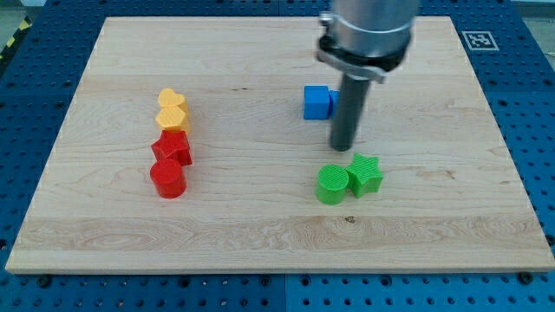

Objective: Push the red star and yellow hexagon to the right

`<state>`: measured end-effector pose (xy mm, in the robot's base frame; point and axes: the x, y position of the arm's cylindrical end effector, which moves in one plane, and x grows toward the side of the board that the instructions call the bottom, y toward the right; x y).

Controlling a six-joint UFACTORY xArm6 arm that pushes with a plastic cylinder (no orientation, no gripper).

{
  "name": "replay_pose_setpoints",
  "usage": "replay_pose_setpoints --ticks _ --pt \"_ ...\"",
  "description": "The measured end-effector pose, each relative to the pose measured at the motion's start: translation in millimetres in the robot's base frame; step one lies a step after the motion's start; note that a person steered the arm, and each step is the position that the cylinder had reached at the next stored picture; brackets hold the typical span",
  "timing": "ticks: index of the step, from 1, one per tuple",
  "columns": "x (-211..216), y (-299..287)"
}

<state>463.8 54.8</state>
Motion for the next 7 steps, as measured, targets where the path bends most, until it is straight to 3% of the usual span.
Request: replay_pose_setpoints --ticks 1,3,4,5,6,7 --pt "-23.5 -62.8" --pt "-125.3 -130.0" --pt "-144.9 -214.2" --pt "-143.2 -295.1" --pt "-106.9 -325.6" --pt "-48.2 -314.5"
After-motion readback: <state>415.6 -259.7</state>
